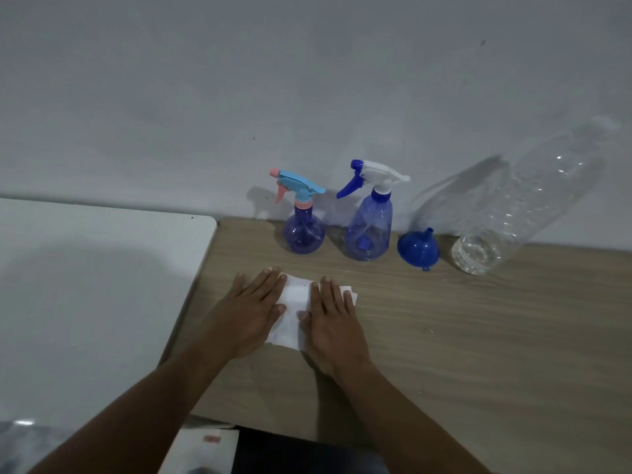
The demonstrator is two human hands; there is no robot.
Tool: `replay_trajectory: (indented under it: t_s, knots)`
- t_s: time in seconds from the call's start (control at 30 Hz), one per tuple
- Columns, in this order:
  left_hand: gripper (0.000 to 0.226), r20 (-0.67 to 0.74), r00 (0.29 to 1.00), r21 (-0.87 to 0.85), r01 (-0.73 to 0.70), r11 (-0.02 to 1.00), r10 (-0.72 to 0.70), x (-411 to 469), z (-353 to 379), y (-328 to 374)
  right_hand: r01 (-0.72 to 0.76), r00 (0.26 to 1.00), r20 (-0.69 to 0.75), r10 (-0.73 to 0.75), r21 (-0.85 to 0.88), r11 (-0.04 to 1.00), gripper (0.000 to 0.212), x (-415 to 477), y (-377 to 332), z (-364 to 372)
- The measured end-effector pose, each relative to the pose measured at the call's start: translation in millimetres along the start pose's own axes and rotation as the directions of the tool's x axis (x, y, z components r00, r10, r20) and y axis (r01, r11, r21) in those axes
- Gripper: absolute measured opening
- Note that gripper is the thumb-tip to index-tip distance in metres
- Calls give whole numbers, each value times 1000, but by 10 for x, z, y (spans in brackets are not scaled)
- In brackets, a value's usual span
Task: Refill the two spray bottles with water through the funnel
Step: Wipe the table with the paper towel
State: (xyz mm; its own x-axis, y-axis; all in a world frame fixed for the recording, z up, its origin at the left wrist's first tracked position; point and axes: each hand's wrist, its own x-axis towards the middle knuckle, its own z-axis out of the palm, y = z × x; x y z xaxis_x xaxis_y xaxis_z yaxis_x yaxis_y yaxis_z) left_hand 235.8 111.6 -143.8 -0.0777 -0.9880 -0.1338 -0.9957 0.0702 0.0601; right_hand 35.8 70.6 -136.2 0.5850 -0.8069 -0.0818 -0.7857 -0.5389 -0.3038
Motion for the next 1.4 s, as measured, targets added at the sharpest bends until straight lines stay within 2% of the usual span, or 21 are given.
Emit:
replay_trajectory:
  t_s: [0.07, 0.27, 0.57, 0.67, 0.73, 0.8, 0.9, 0.97, 1.13, 1.3, 1.4]
  knots:
    - [69, -9, 999, 38, 31, 999, -30, 1, -20, 36, 18, 1000, -21, -19, -22, 1000, 62, -2, 47, 51]
    - [70, 51, 991, 61, 117, 991, -120, 18, -110, 175, 89, 995, 34, -89, -1, 996, 63, -29, 177, -106]
    - [69, 55, 987, 84, 149, 985, -154, 30, -140, 264, 102, 977, 191, -90, -55, 993, 65, 8, 324, -211]
    - [77, 79, 989, 82, 120, 989, -127, 32, -150, 201, 79, 987, 142, -70, -59, 995, 71, 28, 218, -205]
    - [76, 111, 986, 78, 117, 990, -125, 31, -162, 157, 62, 995, 74, -63, 5, 998, 70, 28, 57, -121]
    - [79, 101, 990, 77, 95, 992, -103, 32, -171, 136, 35, 995, 87, -40, 56, 998, 71, -4, -116, -21]
    - [92, 77, 995, 52, 55, 997, -59, 46, -120, 90, 11, 1000, 27, -12, 18, 1000, 65, -6, -175, 136]
    - [92, 63, 997, 44, 43, 998, -46, 37, -97, 85, 51, 999, 9, -51, 1, 999, 63, -37, -115, 167]
    - [83, 69, 997, 41, 32, 999, -34, 49, -113, 115, 138, 990, 7, -138, 23, 990, 64, -73, 12, -3]
    - [84, 75, 996, 28, 50, 998, -52, 99, -114, 143, 162, 985, 52, -162, 21, 987, 67, -45, 83, -10]
    - [83, 77, 994, 18, 75, 997, -76, 92, -123, 197, 186, 980, 75, -184, -10, 983, 77, -29, 143, 35]
